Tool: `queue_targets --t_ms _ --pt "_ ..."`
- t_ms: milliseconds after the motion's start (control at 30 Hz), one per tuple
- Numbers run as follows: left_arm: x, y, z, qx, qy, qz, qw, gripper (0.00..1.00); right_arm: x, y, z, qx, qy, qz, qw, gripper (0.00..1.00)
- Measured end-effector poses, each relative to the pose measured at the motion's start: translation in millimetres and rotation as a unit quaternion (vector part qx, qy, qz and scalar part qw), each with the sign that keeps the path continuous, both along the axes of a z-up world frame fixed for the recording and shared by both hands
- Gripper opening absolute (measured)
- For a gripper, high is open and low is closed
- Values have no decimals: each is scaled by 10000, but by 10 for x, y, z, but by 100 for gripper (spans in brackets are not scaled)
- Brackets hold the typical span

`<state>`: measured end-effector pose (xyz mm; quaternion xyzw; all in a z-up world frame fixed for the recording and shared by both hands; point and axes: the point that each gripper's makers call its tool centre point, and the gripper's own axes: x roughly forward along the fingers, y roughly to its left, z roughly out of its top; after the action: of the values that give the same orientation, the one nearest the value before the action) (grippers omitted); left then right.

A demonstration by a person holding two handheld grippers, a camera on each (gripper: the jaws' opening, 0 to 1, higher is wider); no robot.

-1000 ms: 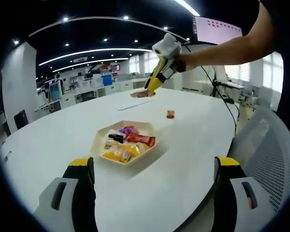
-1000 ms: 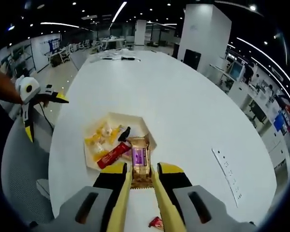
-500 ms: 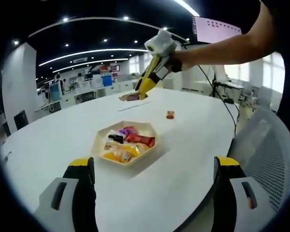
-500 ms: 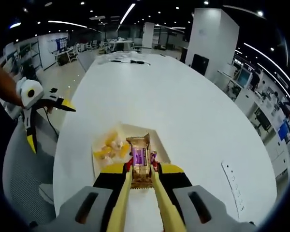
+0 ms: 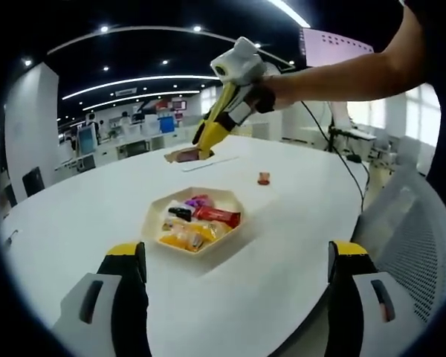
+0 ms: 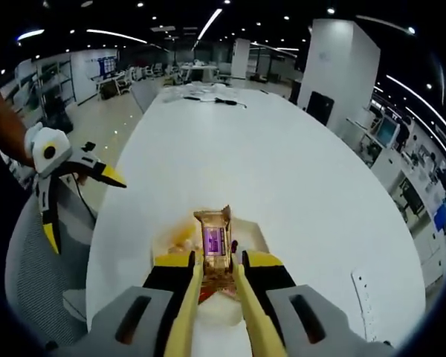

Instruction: Place the target food into the container with the food tongs after gripping and lifting it, then release it inside without dropping or visibly crushing the food.

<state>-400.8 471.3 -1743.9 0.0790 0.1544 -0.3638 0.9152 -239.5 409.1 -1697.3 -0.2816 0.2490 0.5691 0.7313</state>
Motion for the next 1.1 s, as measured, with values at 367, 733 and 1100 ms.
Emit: queue_targets --t_ms 367,733,1100 --pt "3 0 -5 -26 26 10 10000 99 -66 89 -8 98 -65 198 9997 27" --pt "4 -2 -17 10 36 9 10000 99 -36 -142 182 252 -189 122 9994 27" --pt "3 -2 -34 26 59 4 10000 99 -72 -558 277 312 -265 329 9986 28"
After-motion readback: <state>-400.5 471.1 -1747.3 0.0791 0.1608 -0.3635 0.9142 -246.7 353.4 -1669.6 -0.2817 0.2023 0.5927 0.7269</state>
